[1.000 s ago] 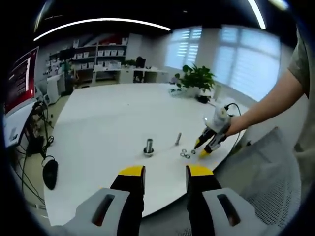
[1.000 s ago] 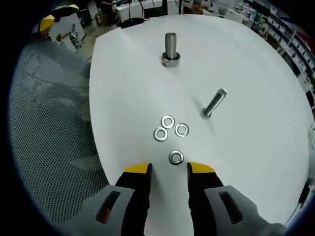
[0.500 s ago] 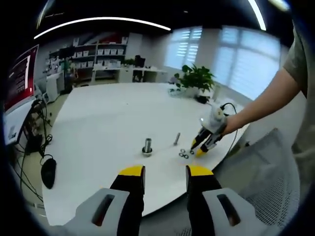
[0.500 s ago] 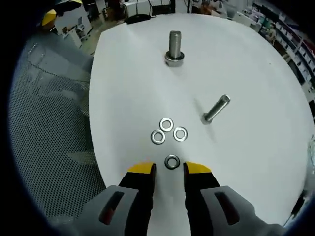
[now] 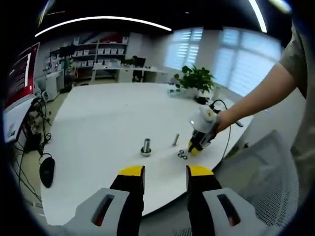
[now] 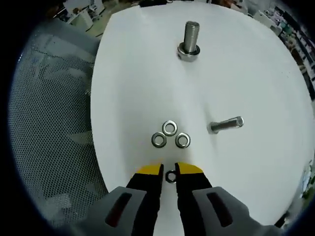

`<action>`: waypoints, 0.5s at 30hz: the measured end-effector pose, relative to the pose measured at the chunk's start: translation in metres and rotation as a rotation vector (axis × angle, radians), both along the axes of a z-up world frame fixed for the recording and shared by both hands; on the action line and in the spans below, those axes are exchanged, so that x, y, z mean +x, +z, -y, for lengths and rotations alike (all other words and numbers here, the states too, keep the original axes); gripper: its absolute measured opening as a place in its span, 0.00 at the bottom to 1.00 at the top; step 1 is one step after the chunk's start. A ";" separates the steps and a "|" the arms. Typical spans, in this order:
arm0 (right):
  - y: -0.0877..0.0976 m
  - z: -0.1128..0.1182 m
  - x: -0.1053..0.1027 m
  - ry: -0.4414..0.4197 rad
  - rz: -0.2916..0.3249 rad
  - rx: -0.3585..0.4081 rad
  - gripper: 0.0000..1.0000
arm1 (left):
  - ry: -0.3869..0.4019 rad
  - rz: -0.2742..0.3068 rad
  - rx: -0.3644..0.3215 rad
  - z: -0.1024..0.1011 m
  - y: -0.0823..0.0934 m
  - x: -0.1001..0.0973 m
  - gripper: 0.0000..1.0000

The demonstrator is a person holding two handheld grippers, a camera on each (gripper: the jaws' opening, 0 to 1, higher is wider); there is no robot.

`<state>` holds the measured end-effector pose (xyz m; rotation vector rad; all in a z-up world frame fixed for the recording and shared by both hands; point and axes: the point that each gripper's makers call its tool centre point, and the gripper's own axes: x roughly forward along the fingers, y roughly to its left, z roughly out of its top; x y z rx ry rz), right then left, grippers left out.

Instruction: Place the washer onto the threaded stud by aligning its center hole with the stud, sliding it down to the base, and recovering from edge contact or off-axis alignment until the washer reaches the visible bottom stop.

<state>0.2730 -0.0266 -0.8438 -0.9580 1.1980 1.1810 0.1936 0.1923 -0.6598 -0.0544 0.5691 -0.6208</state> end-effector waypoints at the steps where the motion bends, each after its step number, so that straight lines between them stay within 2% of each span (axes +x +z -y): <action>1: 0.000 0.000 -0.001 0.003 -0.009 -0.003 0.17 | 0.001 0.000 -0.002 0.000 0.000 0.000 0.31; 3: 0.000 0.001 -0.004 0.025 -0.018 -0.007 0.20 | 0.004 -0.002 -0.005 -0.001 0.000 0.000 0.31; 4: 0.000 0.003 -0.002 0.082 0.009 -0.003 0.20 | 0.003 0.000 -0.005 -0.001 0.000 0.000 0.31; 8: 0.000 0.008 -0.001 0.030 0.007 0.012 0.21 | 0.004 0.003 -0.006 -0.001 0.001 0.000 0.31; 11: 0.001 0.018 -0.003 0.023 -0.002 -0.015 0.23 | 0.004 0.000 -0.007 -0.001 0.000 0.000 0.31; 15: 0.000 0.021 -0.003 0.029 -0.001 -0.007 0.23 | 0.002 0.002 -0.006 0.000 0.001 0.000 0.31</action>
